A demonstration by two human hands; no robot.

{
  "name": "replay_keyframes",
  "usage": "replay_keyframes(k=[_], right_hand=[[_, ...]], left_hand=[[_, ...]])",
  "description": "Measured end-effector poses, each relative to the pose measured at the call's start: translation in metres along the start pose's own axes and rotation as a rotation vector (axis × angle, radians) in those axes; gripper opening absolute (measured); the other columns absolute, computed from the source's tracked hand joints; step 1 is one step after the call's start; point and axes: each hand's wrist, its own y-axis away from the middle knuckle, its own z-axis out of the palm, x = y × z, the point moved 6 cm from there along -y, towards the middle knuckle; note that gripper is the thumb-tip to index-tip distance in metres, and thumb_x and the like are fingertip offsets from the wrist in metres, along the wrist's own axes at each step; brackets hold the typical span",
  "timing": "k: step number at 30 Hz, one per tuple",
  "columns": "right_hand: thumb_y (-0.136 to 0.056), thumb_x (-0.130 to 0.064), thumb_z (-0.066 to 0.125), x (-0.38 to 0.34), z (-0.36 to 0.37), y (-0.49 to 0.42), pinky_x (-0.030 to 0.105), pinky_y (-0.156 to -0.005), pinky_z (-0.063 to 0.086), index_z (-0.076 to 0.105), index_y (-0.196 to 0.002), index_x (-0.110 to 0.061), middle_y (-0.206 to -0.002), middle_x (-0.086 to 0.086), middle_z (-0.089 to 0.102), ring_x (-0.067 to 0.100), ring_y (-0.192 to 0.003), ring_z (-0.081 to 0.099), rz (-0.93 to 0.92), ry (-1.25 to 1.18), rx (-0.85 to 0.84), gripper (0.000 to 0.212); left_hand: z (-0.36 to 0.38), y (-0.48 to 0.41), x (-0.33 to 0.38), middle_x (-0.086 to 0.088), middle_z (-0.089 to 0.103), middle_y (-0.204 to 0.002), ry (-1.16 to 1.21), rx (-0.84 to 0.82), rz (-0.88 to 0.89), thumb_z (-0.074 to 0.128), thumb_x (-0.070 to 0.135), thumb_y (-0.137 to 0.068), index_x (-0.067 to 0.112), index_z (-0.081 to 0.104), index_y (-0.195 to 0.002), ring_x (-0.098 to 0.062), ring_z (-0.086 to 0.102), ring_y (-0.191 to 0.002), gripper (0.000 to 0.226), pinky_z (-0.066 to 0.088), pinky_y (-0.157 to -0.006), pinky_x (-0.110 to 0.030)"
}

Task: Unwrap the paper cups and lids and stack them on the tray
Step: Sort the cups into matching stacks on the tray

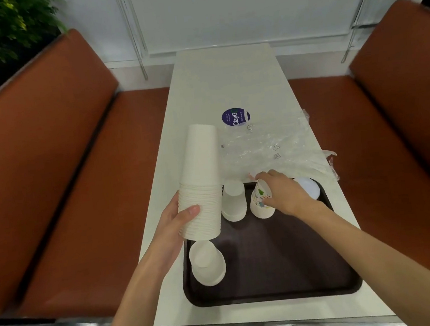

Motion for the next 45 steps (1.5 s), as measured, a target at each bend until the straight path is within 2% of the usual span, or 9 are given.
replay_keyframes(k=[8, 11, 15, 19, 31, 34, 38, 42, 45], right_hand=[[-0.082, -0.029, 0.075, 0.003, -0.021, 0.001, 0.041, -0.102, 0.043, 0.036, -0.147, -0.02, -0.141, 0.008, 0.044, 0.028, -0.126, 0.045, 0.008, -0.069, 0.062, 0.076], [-0.085, -0.039, 0.074, -0.024, -0.061, 0.015, 0.025, -0.093, 0.042, 0.05, -0.138, -0.023, -0.131, -0.006, 0.055, 0.01, -0.117, 0.055, -0.059, -0.542, 0.288, 0.061], [-0.084, -0.048, 0.067, -0.074, -0.08, 0.025, 0.027, -0.087, 0.055, 0.057, -0.129, -0.026, -0.111, -0.007, 0.073, 0.011, -0.103, 0.069, -0.114, -1.185, 0.025, 0.051], [-0.082, -0.03, 0.076, -0.097, -0.083, 0.022, 0.028, -0.082, 0.057, 0.063, -0.123, -0.021, -0.109, -0.005, 0.074, 0.014, -0.103, 0.07, -0.151, -1.284, -0.025, 0.044], [-0.087, -0.027, 0.07, -0.072, -0.133, -0.001, 0.037, -0.082, 0.059, 0.06, -0.122, -0.013, -0.117, 0.008, 0.071, 0.024, -0.107, 0.069, -0.106, -1.628, 0.14, 0.039], [-0.086, -0.021, 0.072, -0.064, -0.131, -0.003, 0.032, -0.079, 0.057, 0.055, -0.128, -0.013, -0.124, 0.008, 0.067, 0.023, -0.11, 0.067, -0.089, -1.532, 0.229, 0.047], [-0.077, -0.015, 0.082, -0.063, -0.095, -0.006, 0.014, -0.074, 0.051, 0.048, -0.123, -0.022, -0.108, -0.007, 0.063, 0.004, -0.096, 0.062, -0.03, -1.034, 0.269, 0.057], [-0.071, -0.017, 0.085, -0.059, -0.041, -0.014, 0.027, -0.079, 0.048, 0.045, -0.125, -0.021, -0.11, -0.005, 0.059, 0.015, -0.099, 0.057, 0.024, -0.806, 0.15, 0.067], [-0.07, -0.016, 0.085, -0.054, -0.015, -0.018, 0.023, -0.071, 0.043, 0.044, -0.122, -0.025, -0.109, -0.005, 0.059, 0.018, -0.096, 0.056, 0.054, -0.769, 0.095, 0.067]], left_hand=[[0.016, -0.002, 0.0, -0.001, 0.073, -0.115, -0.011, 0.002, -0.022, 0.073, 0.043, -0.053, 0.024, 0.057, -0.125, -0.019, 0.07, -0.105, 0.077, 0.059, -0.077, -0.03], [0.019, -0.002, 0.0, -0.007, 0.069, -0.122, -0.04, 0.011, -0.028, 0.074, 0.046, -0.053, 0.023, 0.056, -0.128, -0.025, 0.067, -0.11, 0.081, 0.059, -0.08, -0.033], [0.023, -0.002, -0.003, -0.003, 0.066, -0.125, -0.105, 0.025, -0.054, 0.081, 0.056, -0.046, 0.031, 0.055, -0.126, -0.025, 0.063, -0.116, 0.088, 0.057, -0.087, -0.038], [0.024, -0.001, -0.005, -0.002, 0.066, -0.125, -0.148, 0.0, -0.067, 0.075, 0.056, -0.053, 0.035, 0.057, -0.122, -0.024, 0.063, -0.116, 0.074, 0.055, -0.096, -0.045], [0.003, 0.013, -0.008, 0.007, 0.07, -0.121, -0.151, -0.009, -0.047, 0.075, 0.046, -0.064, 0.045, 0.064, -0.117, -0.016, 0.066, -0.113, 0.054, 0.054, -0.093, -0.034], [-0.006, 0.016, -0.009, 0.005, 0.071, -0.119, -0.128, 0.033, -0.047, 0.075, 0.047, -0.062, 0.035, 0.06, -0.123, -0.018, 0.067, -0.111, 0.064, 0.056, -0.087, -0.032], [-0.013, 0.018, -0.004, 0.0, 0.072, -0.118, -0.051, 0.052, -0.026, 0.073, 0.043, -0.063, 0.023, 0.057, -0.128, -0.02, 0.069, -0.11, 0.07, 0.057, -0.079, -0.026], [-0.017, 0.02, 0.002, -0.002, 0.07, -0.123, -0.014, 0.043, -0.002, 0.071, 0.042, -0.064, 0.025, 0.056, -0.13, -0.021, 0.067, -0.112, 0.07, 0.058, -0.083, -0.031], [-0.02, 0.022, 0.003, -0.003, 0.069, -0.124, -0.018, 0.049, -0.003, 0.071, 0.043, -0.062, 0.023, 0.055, -0.131, -0.022, 0.066, -0.114, 0.075, 0.058, -0.084, -0.03]])
